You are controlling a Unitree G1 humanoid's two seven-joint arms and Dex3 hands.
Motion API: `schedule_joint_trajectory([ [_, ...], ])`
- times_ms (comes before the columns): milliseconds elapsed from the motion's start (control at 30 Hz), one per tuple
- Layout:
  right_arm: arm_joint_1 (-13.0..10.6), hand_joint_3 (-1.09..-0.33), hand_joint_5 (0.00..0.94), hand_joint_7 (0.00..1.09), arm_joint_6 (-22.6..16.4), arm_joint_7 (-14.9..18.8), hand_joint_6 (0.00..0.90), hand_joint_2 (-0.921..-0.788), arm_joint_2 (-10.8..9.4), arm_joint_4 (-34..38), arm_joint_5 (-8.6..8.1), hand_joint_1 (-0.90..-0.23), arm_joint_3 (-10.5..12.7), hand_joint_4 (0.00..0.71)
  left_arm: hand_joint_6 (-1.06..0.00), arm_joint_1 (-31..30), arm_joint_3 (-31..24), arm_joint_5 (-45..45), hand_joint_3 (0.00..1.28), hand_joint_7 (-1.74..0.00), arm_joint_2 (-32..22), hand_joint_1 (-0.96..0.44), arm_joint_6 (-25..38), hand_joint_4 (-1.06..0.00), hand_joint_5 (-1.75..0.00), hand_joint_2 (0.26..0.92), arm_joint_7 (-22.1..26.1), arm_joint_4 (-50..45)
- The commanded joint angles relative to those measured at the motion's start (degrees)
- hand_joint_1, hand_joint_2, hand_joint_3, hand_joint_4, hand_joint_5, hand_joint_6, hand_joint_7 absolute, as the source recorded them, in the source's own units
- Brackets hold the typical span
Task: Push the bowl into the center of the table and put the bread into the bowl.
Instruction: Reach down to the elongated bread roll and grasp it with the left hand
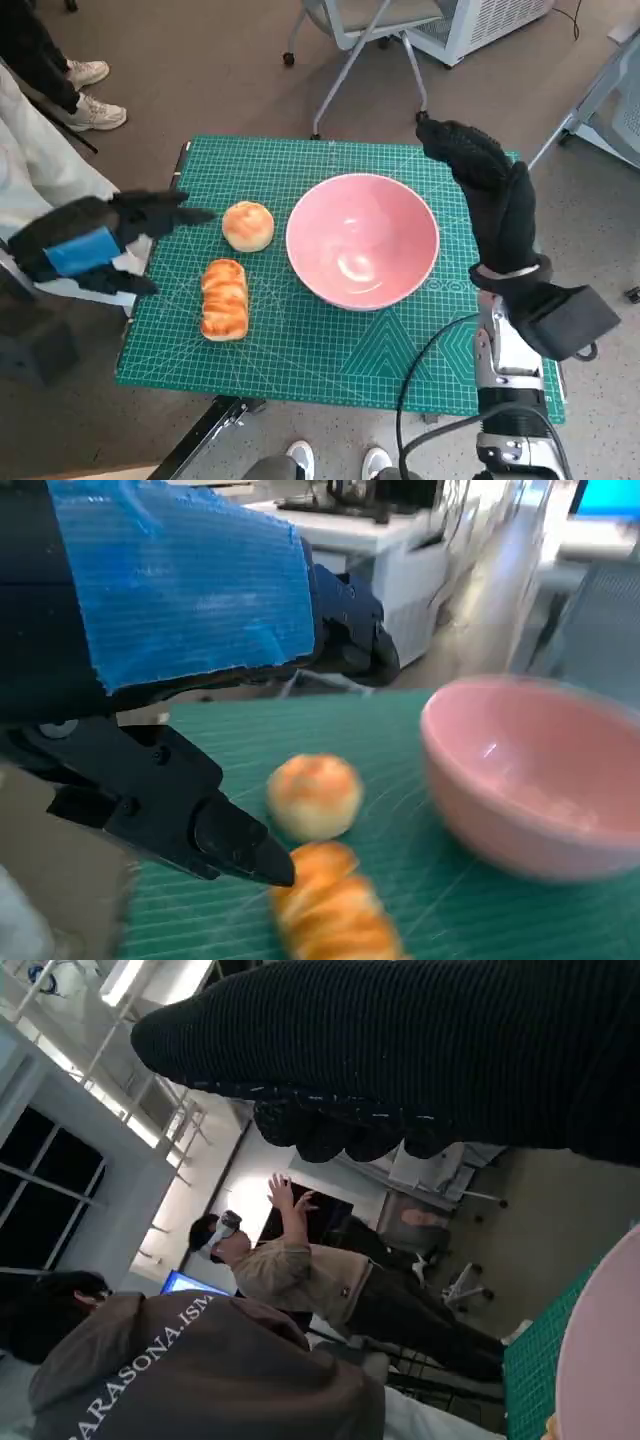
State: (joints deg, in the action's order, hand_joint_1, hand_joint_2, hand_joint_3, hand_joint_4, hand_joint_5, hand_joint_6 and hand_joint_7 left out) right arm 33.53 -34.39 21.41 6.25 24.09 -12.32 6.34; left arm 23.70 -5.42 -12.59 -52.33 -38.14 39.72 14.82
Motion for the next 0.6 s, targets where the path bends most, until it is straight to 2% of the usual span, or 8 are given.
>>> schedule_joint_trajectory([
  [33,0.1,-0.759,0.000,0.56,0.5,0.9,0.063,-0.921,-0.2,1.5,-1.06,-0.662,0.0,0.199,-0.50,0.2,2.9,-3.8,0.00,-0.08,-1.1,0.06,-6.8,-0.44,-0.02,0.709,-2.7,3.9],
  [400,0.4,-0.757,0.000,0.57,0.4,1.3,0.060,-0.921,0.0,2.3,-1.57,-0.670,0.0,0.199,-0.54,4.1,8.7,-13.0,0.00,-0.05,-0.5,-0.03,-19.9,-0.48,-0.01,0.688,-11.3,15.5],
  [600,0.5,-0.756,0.001,0.57,0.6,1.4,0.059,-0.921,0.0,2.4,-1.58,-0.678,0.0,0.201,-0.54,6.2,11.7,-18.5,0.00,-0.04,0.5,-0.10,-23.9,-0.49,-0.01,0.691,-16.9,20.1],
])
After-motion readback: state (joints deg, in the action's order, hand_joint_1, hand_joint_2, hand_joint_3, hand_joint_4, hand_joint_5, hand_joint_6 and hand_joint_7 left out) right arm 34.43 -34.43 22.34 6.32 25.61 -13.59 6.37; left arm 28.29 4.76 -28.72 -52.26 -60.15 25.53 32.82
